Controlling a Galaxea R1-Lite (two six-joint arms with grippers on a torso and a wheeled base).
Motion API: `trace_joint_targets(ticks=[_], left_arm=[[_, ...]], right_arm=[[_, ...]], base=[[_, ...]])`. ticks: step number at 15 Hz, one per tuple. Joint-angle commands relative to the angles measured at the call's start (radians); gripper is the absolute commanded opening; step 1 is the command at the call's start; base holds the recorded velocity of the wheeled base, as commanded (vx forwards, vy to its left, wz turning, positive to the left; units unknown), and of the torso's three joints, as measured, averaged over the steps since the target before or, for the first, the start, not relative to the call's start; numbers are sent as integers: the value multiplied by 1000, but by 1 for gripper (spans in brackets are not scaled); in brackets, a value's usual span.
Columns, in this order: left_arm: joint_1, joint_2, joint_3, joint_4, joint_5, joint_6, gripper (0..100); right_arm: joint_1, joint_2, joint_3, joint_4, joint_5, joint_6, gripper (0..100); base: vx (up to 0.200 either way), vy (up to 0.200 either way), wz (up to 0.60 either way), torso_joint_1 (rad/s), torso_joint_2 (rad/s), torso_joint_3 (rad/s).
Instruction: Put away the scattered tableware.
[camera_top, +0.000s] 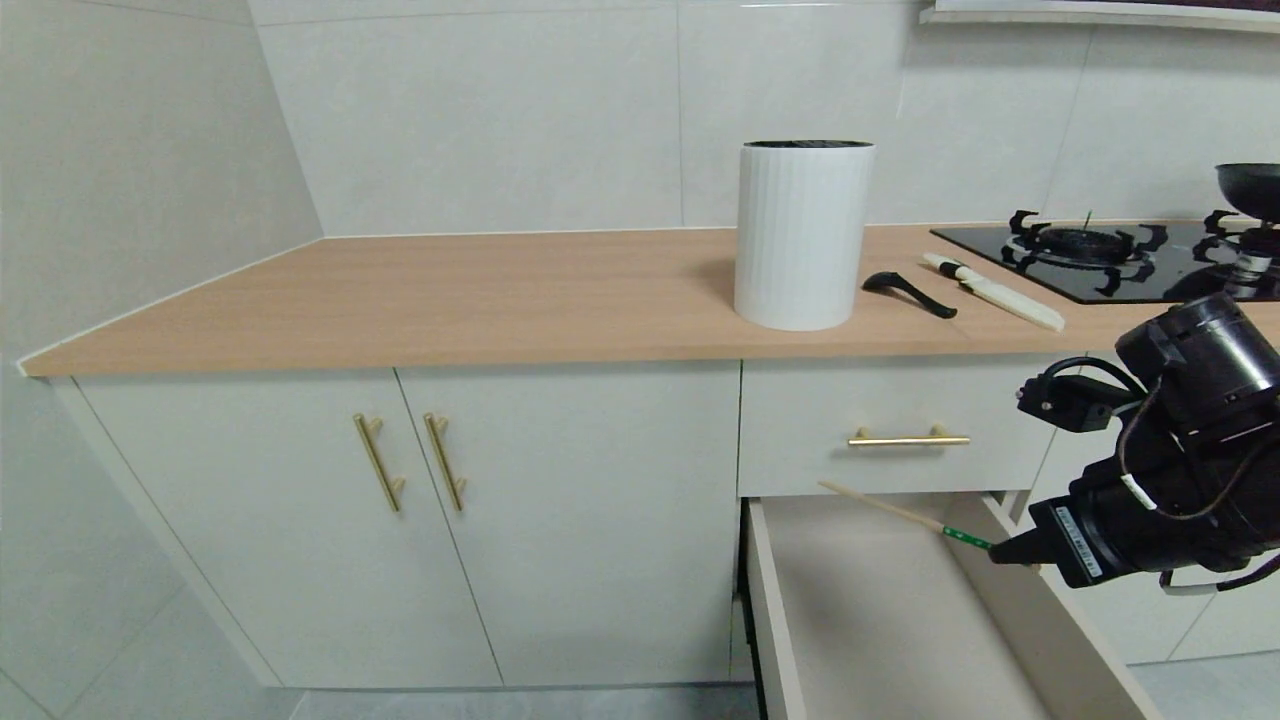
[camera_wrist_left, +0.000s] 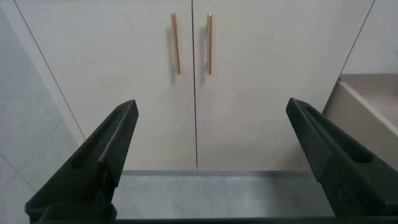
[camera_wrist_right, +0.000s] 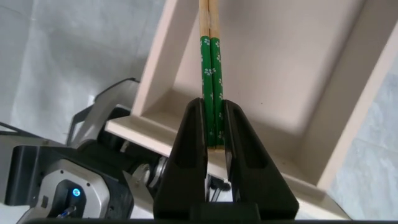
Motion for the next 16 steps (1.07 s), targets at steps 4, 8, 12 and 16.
trace_joint_targets(ticks=[4, 8, 12, 16], left_arm=[[1, 0, 0, 0, 1, 0, 100], [-1, 0, 0, 0, 1, 0, 100], [1, 0, 0, 0, 1, 0, 100], [1, 0, 0, 0, 1, 0, 100]], right_arm=[[8, 28, 1, 0, -3, 0, 0], [10, 49, -1, 0, -12, 0, 0], [10, 118, 1, -43, -17, 2, 0], [22, 345, 19, -192, -129, 28, 0]], base=[[0, 0, 0, -129, 458, 317], [0, 0, 0, -50, 240, 171], [0, 0, 0, -5, 14, 14], [0, 0, 0, 0, 0, 0]])
